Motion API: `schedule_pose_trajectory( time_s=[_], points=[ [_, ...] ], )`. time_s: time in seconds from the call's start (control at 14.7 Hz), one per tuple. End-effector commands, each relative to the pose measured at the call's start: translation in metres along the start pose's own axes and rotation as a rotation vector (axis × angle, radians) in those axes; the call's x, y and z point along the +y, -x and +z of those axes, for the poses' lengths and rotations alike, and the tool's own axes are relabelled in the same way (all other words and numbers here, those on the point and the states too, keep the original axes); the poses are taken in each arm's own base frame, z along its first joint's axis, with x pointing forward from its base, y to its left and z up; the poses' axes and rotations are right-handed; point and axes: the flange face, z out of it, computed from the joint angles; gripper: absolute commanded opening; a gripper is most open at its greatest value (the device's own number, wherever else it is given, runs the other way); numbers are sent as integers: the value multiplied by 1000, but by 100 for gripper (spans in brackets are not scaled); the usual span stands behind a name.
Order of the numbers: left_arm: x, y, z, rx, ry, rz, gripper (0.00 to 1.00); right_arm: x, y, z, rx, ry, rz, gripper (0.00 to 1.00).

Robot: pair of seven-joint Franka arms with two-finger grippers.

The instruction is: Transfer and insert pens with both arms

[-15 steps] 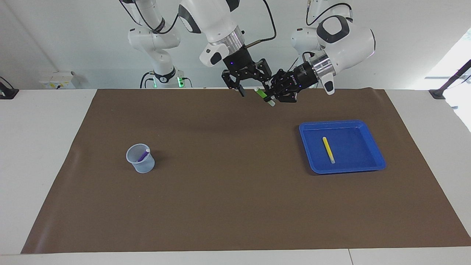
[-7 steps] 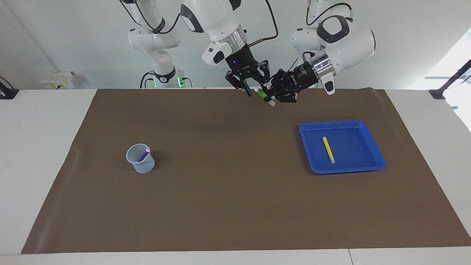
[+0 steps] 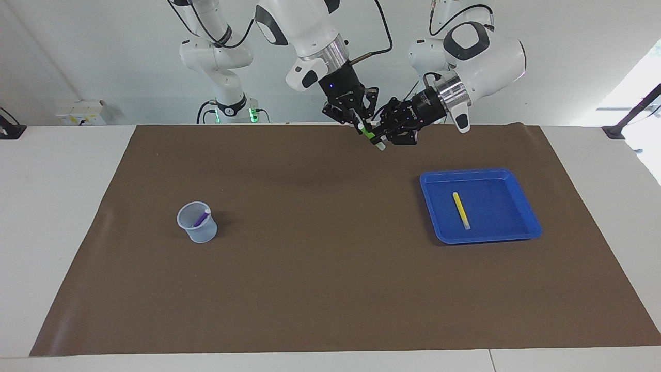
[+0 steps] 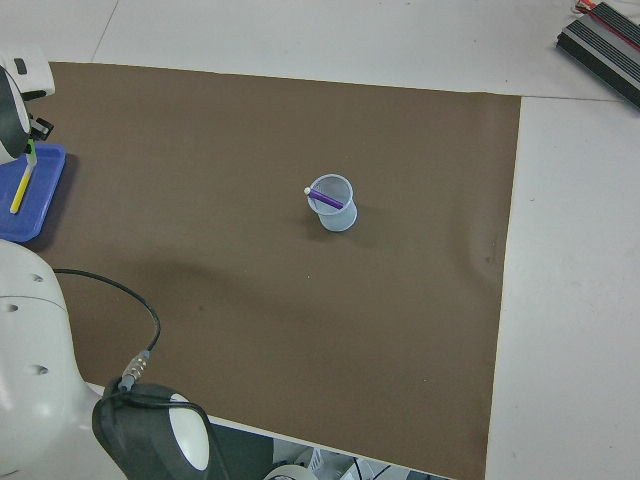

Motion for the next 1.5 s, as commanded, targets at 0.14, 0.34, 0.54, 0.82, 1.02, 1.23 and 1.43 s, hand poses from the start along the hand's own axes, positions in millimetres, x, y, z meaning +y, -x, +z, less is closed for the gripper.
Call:
schedule_pose_trajectory(
  time_s=[0.14,0.34,0.54,0.82,1.02,1.23,1.43],
  points=[
    [-9,1,-7,-14,18,-12,100,6,-12,3,34,54,-52,0],
    [-7,-2,-11,-11,21,-23,100,41,-31,9,46,161,-113,0],
    [4,-16,-27,8,34,-43,100,88,-48,7,53,286,-213,0],
    [17,-43,-58,204,-26,15,100,162,-68,4,52,462,-343,0],
    [24,-57,-71,386,-12,82,100,214,-91,-11,44,573,-432,0],
    [30,-76,-83,562,-33,170,100,269,-122,-40,20,609,-495,0],
    [35,-104,-118,556,-126,345,100,318,-139,-57,2,622,-536,0]
  ],
)
